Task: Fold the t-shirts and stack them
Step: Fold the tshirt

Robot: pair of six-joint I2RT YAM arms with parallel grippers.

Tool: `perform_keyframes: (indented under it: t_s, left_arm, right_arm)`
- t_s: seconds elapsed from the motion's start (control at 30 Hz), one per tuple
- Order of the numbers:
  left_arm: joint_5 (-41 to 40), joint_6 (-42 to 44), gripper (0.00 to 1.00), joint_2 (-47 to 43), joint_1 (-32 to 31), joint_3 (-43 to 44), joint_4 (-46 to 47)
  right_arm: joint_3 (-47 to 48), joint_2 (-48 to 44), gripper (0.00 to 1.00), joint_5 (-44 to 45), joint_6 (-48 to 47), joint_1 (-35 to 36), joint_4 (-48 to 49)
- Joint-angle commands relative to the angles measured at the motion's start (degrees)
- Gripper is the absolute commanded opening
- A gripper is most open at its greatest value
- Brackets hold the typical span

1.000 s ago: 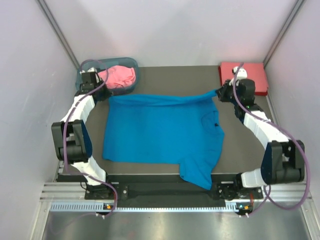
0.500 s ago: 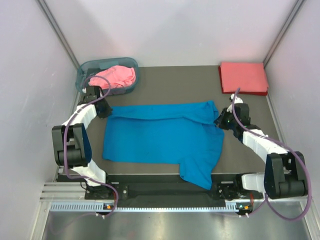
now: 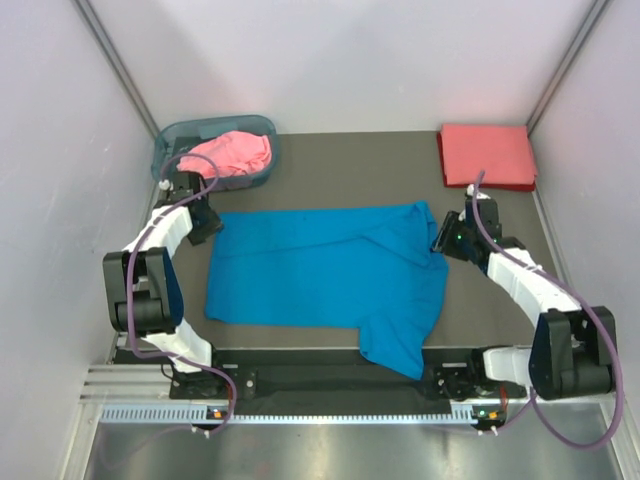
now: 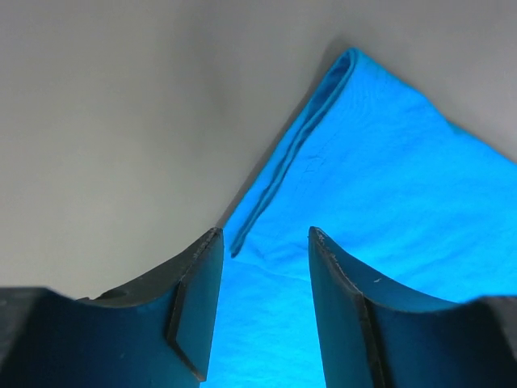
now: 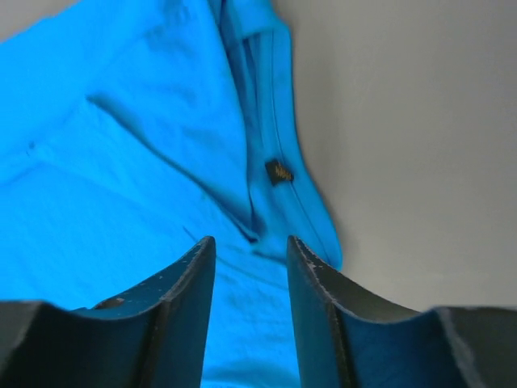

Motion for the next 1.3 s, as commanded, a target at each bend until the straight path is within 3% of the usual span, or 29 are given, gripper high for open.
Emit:
perform_keyframes:
  t_s: [0.0, 0.1, 0.5, 0.73, 1.03, 1.27]
  left_arm:
    - [1.2, -1.9, 0.51, 1.9, 0.2, 0.5, -0.5]
    - [3.4, -2.4, 0.49, 2.7, 0.2, -1.4, 0.3]
    - [-5.3, -5.0, 0.49, -3.5, 0.2, -3.9, -1.1]
    - [-2.4, -4.6, 0.5, -4.8, 0.3, -3.1, -1.8]
    - [-0.2, -4.1, 0.49, -5.6, 0.2, -3.7, -1.4]
    - [2.4, -4.3, 0.49, -6.0, 0.2, -4.0, -0.7]
  right_arm:
    - [3.7, 5.1, 0.39, 2.3, 0.1, 0.2, -2.9]
    - [3.0, 8.1, 0.36, 1.9, 1.5, 0.4, -3.1]
    - [-3.7, 5.1, 0.41, 7.0, 8.3, 0.3, -4.8]
    - [-3.6, 0.9, 0.4, 8.6, 8.5, 0.4, -7.2]
    - [-3.6, -2.0, 0.48, 9.1, 10.2, 0.3, -9.3]
    - [-8.9, -1.0, 0.46, 5.5, 12.9, 0.5, -3.5]
